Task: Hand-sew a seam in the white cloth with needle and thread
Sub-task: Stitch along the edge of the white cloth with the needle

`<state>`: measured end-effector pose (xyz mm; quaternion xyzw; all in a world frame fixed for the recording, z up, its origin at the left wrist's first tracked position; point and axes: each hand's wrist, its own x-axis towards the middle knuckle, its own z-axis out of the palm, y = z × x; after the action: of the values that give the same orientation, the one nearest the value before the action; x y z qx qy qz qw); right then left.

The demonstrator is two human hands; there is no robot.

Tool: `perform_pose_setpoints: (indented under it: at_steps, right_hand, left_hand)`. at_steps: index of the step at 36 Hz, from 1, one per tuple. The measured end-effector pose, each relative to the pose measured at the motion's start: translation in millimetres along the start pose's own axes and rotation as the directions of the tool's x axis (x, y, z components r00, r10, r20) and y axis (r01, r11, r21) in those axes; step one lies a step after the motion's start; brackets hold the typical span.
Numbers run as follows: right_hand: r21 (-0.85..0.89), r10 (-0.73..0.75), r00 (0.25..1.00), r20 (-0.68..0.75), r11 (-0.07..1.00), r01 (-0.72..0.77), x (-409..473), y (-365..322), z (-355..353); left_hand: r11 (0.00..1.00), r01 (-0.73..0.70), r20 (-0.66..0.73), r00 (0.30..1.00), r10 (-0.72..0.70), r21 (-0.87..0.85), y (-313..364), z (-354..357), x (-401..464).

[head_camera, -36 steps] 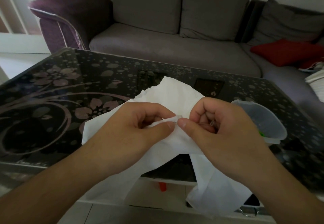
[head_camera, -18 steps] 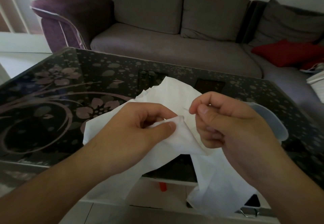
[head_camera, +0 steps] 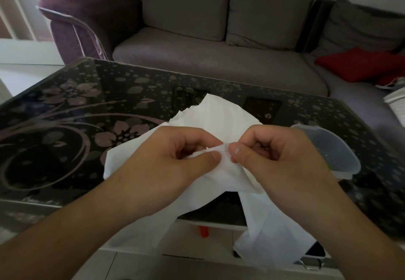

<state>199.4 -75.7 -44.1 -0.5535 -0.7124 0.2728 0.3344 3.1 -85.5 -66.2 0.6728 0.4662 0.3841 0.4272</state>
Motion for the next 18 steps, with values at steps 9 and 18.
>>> perform_pose_setpoints:
  at_steps: [9, 18]
  right_hand:
    - [-0.042, -0.05, 0.998, -0.029, 0.998, 0.049, -0.8, 4.5, 3.1]
    - [-0.041, -0.138, 0.989, -0.057, 0.99, 0.136, 1.5, 10.3, 7.2]
  left_hand:
    - [1.0, -0.003, -0.002, 1.0, 0.003, 0.02, -2.1, 1.4, 0.3]
    - [1.0, -0.005, 0.006, 1.0, 0.005, 0.021, -1.4, 1.7, -0.7]
